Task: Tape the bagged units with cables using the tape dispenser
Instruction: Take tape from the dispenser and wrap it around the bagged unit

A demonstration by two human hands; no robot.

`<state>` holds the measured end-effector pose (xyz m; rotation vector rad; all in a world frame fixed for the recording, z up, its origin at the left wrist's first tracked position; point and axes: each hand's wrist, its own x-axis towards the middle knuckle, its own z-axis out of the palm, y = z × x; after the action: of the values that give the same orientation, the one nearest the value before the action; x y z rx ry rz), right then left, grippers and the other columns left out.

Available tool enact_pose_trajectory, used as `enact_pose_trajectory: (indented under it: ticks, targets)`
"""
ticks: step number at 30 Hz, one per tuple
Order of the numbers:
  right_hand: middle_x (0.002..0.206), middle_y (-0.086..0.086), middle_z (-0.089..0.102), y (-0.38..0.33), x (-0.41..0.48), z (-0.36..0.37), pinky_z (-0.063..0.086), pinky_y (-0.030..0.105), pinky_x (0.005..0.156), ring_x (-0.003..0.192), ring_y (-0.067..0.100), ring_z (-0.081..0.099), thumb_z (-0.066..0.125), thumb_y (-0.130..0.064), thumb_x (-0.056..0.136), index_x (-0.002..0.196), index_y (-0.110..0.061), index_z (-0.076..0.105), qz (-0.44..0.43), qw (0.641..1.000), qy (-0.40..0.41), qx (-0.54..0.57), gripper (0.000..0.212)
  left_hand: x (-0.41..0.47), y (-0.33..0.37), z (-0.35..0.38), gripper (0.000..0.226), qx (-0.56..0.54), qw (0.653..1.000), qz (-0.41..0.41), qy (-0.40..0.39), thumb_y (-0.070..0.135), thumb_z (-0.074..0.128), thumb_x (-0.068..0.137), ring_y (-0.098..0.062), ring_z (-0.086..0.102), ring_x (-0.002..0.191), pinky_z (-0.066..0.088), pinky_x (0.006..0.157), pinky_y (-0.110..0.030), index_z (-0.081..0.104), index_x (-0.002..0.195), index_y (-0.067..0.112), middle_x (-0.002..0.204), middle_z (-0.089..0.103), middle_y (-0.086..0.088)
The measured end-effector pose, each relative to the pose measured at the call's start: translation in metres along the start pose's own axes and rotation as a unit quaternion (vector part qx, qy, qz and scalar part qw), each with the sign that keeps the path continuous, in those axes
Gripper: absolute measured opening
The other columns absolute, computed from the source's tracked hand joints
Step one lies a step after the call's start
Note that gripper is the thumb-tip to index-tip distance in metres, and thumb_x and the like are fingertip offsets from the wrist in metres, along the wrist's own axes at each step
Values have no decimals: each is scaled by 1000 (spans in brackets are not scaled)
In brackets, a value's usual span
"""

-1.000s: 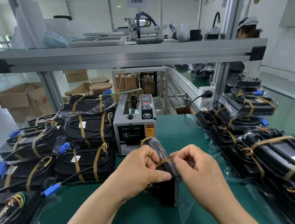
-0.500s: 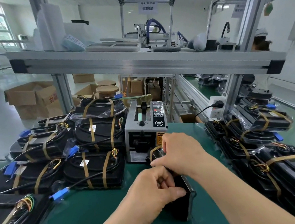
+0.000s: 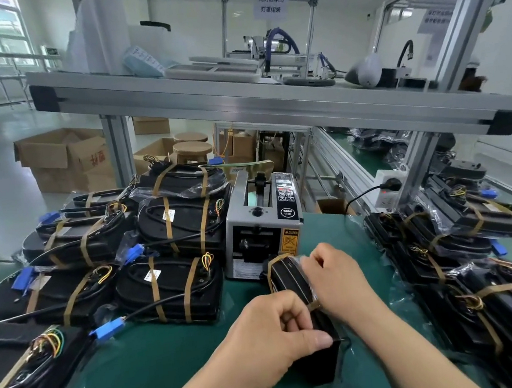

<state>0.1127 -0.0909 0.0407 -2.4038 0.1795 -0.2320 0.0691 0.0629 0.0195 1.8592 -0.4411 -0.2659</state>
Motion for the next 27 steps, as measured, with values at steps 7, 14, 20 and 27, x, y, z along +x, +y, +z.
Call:
enact_pose_trajectory:
  ticks: [7,14,20,27]
  targets:
    - [78,-8,63,3,-3,-4,45,33,68,78,15,59,55,-35,96,76,-25,52,-23,999,30,-23,23,28,-4,-24,17,-212,953,-101,192,28,73,88,-6,47,52,44,55,-17,73,72,21,60,58,7]
    - [75,-5,64,3,-4,-5,51,33,63,70,17,61,54,-36,98,78,-25,53,-16,1000,25,2,23,93,-17,-44,26,-416,831,-268,253,24,62,97,-3,44,44,35,50,-17,61,73,13,46,51,7]
    - [75,-6,63,5,-2,-3,46,33,62,72,14,59,55,-38,97,76,-25,53,-14,1000,27,2,24,116,-12,-34,27,-425,815,-306,248,28,63,96,-1,44,30,33,45,-17,61,73,16,38,51,8]
    - [77,-8,61,7,-1,-4,43,31,60,73,12,57,55,-37,97,76,-25,54,-13,999,30,15,24,127,-14,-27,11,-451,771,-284,347,17,68,89,-4,43,39,31,31,-12,62,98,16,58,55,6]
